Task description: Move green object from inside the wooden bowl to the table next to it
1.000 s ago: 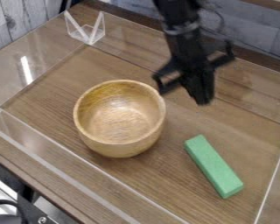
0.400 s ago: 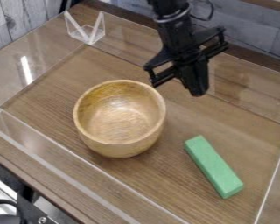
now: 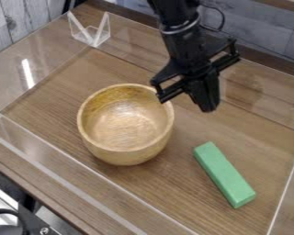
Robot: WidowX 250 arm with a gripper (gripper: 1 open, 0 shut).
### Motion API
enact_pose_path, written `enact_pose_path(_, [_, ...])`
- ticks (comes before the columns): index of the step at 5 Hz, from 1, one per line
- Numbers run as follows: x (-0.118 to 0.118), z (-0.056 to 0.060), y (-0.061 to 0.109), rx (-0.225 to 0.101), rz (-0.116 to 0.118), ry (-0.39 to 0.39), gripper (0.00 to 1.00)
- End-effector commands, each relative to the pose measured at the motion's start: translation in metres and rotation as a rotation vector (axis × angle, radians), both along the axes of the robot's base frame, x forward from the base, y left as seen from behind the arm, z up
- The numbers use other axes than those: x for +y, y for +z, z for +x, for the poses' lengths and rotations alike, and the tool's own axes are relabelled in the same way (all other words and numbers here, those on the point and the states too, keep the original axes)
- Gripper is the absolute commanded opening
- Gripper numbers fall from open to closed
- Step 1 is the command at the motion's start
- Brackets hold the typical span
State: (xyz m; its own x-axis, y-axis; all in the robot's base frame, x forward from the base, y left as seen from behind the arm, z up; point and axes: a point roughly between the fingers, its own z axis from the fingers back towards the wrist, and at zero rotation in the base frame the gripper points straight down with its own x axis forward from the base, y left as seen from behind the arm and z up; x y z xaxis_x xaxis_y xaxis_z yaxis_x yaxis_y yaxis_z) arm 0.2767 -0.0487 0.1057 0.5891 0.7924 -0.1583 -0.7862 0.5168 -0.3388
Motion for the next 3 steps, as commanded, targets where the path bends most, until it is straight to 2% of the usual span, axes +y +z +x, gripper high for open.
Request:
enact_pose_path(1, [0.005, 0.010, 0.017, -0.054, 0.001, 0.036, 0.00])
enact_pose_path(2, [0.011, 0.016, 0.019, -0.054, 0.001, 0.075, 0.00])
enact_pose_path(3, [0.018, 0.012, 0.020, -0.055, 0.003, 0.084, 0.00])
